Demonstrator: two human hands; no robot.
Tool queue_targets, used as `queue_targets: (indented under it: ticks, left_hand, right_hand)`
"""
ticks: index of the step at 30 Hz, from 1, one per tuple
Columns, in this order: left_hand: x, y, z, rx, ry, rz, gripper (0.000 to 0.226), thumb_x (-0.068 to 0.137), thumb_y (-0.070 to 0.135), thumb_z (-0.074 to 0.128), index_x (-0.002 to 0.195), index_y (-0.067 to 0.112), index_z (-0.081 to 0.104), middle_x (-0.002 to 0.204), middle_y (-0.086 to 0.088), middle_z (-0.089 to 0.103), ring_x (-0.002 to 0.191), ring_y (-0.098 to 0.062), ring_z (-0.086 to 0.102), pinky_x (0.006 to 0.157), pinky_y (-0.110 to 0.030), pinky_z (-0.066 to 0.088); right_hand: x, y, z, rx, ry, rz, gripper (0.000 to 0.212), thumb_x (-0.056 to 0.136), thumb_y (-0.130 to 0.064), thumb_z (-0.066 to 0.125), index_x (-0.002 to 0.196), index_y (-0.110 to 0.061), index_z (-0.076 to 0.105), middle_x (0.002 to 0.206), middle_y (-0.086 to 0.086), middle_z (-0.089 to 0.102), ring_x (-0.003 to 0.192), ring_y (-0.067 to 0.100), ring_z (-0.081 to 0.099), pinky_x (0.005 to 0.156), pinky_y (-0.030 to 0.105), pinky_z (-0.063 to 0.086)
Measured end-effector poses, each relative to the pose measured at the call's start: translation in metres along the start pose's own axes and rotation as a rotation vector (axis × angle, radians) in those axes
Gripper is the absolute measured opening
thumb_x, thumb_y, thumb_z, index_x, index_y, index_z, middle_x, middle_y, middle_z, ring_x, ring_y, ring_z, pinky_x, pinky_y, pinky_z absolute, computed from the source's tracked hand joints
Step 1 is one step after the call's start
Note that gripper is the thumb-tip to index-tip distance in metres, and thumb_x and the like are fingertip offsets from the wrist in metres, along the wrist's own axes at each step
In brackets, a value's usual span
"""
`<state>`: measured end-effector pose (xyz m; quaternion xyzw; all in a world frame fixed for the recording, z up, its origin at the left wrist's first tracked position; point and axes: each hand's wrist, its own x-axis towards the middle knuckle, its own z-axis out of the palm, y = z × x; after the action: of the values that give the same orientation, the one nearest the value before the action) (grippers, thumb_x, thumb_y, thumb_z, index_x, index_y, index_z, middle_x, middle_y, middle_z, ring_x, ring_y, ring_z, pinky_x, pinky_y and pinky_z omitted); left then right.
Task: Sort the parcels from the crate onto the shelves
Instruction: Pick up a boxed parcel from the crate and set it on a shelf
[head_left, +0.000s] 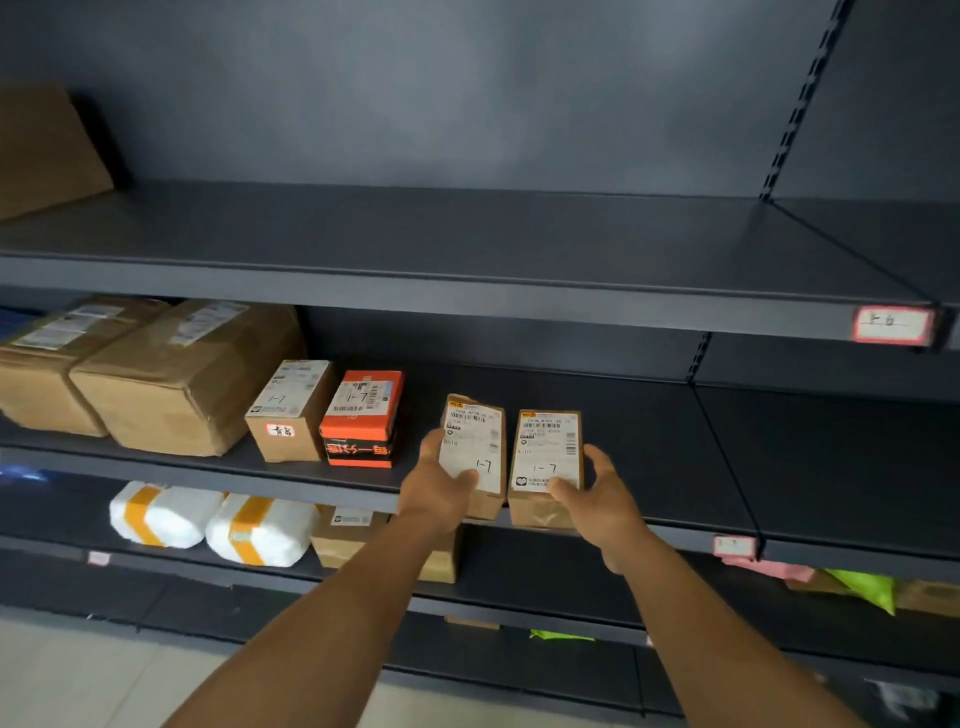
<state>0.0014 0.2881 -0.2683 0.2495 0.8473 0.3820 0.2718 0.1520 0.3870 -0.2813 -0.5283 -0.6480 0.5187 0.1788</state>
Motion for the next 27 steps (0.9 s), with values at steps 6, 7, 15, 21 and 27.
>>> queue_targets:
  ticks: [6,7,15,21,27]
  left_hand:
    - [0.053,-0.009,-0.004,0.225,-0.048,0.046,0.063,0.096,0.029,0.051,0.147,0.038,0.015,0.122,-0.013,0.053,0.099,-0.027,0.060,0.085,-0.040,0.053]
    - [0.059,-0.010,-0.006,0.318,-0.056,0.073,0.062,0.096,0.032,0.050,0.147,0.038,0.015,0.128,-0.015,0.046,0.106,-0.030,0.056,0.089,-0.040,0.051]
    - [0.093,-0.016,-0.016,0.974,-0.173,0.493,0.069,0.094,0.039,0.054,0.151,0.016,0.023,0.159,-0.010,0.014,0.148,-0.026,0.008,0.119,-0.041,0.015]
    - [0.116,-0.017,-0.018,1.014,-0.160,0.499,0.072,0.090,0.013,0.062,0.150,0.013,0.022,0.159,-0.011,0.015,0.148,-0.026,0.011,0.117,-0.040,0.023]
    - [0.111,-0.017,-0.022,1.005,-0.131,0.512,0.077,0.092,0.010,0.058,0.153,0.014,0.012,0.161,-0.009,0.009,0.149,-0.025,0.007,0.118,-0.039,0.017]
  right_hand:
    - [0.043,-0.014,0.028,-0.122,0.006,-0.035,0.061,0.099,-0.023,0.049,0.151,-0.025,0.019,0.137,0.003,0.054,0.120,0.025,0.054,0.085,0.028,0.042]
    - [0.049,-0.014,0.033,-0.155,0.008,-0.040,0.059,0.099,-0.025,0.047,0.151,-0.026,0.019,0.137,0.004,0.053,0.120,0.026,0.054,0.085,0.028,0.042]
    - [0.073,-0.020,0.057,-0.769,-0.030,-0.275,0.068,0.093,-0.043,0.053,0.151,-0.029,0.022,0.160,-0.004,0.003,0.146,0.026,0.003,0.119,0.041,0.014]
    - [0.084,-0.033,0.072,-0.922,-0.089,-0.365,0.061,0.098,-0.034,0.048,0.152,-0.024,0.021,0.160,-0.005,0.011,0.148,0.018,0.003,0.118,0.040,0.011]
    - [0.077,-0.037,0.078,-0.909,-0.079,-0.354,0.073,0.095,-0.035,0.051,0.154,-0.022,0.010,0.161,0.000,0.007,0.148,0.022,0.002,0.119,0.042,0.008]
